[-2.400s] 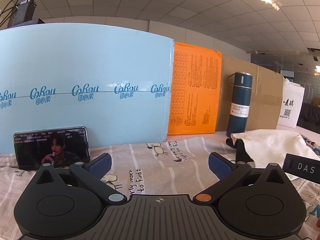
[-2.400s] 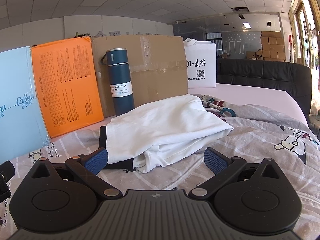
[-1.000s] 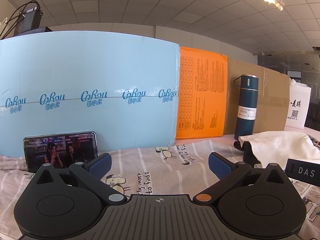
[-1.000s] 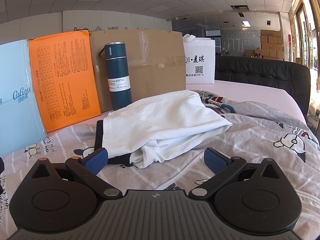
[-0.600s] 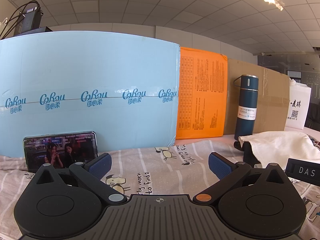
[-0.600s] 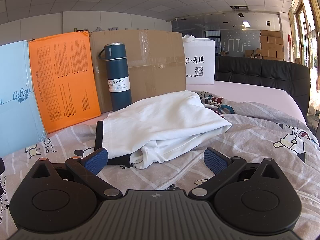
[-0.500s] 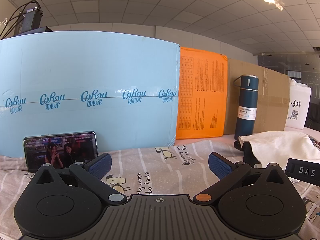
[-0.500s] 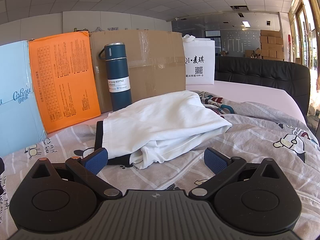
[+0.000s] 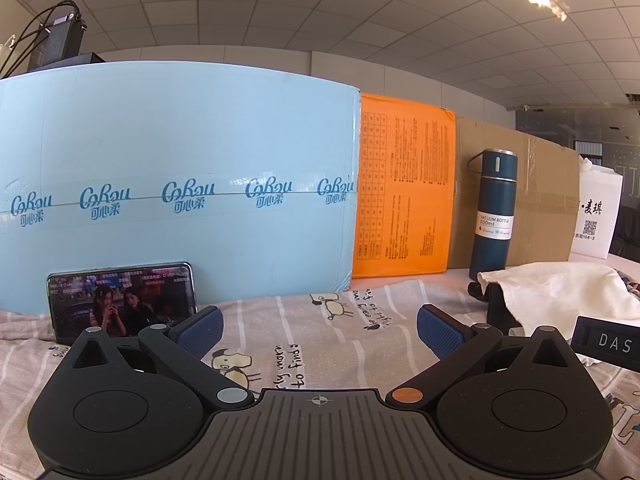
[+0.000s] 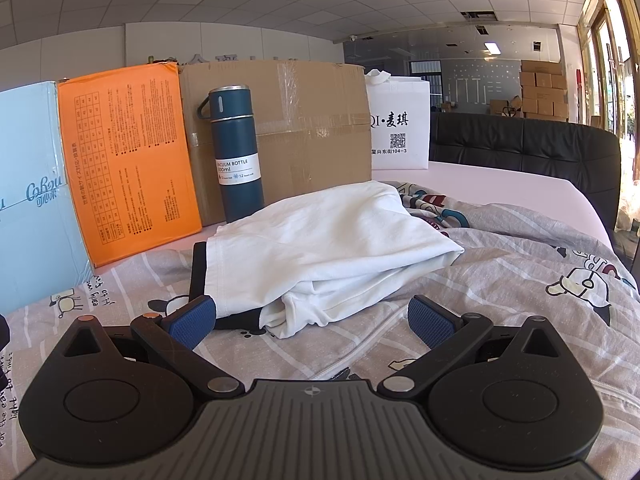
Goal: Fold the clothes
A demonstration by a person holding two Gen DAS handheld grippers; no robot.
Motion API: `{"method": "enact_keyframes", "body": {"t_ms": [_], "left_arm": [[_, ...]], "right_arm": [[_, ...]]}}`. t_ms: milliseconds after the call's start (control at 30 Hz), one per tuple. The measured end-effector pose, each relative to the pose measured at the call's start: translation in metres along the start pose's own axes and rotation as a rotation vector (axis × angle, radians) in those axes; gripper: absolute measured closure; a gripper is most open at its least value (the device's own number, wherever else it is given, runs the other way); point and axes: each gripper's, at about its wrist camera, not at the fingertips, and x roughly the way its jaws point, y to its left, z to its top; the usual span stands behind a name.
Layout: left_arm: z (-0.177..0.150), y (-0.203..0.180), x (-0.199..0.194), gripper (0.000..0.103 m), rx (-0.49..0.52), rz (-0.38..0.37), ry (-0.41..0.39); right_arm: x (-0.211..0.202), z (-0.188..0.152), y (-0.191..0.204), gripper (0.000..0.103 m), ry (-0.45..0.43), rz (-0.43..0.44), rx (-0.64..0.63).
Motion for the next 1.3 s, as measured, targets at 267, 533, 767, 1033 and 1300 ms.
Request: {"method": "enact_keyframes", "body": {"t_ms": [267,533,767,1033,1300], "left_arm": [[0.000,0.000,0.001,0.000,0.000,-0.001,0.001],[0.000,-0.001,0.001,0.000,0.000,0.007,0.002],[-0.001,-0.003,-0.005,0.000,0.019,0.053,-0.024],[-0.003,-0.013,-0.020,0.000,0.085,0.047,-0.090],[-0.003,-0.017,-0.027,0.000,0.115,-0.056,-0.115]], "right_arm": [[0.000,0.000,0.000,0.000,0.000,0.000,0.000],[-0.001,0.000,0.000,0.000,0.000,-0.001,0.000],[-0.001,0.002,-0.003,0.000,0.000,-0.006,0.011],[-0.001,0.005,-0.010,0.000,0.001,-0.014,0.045],[0.001,0.007,-0.015,0.000,0.014,-0.029,0.067]]}}
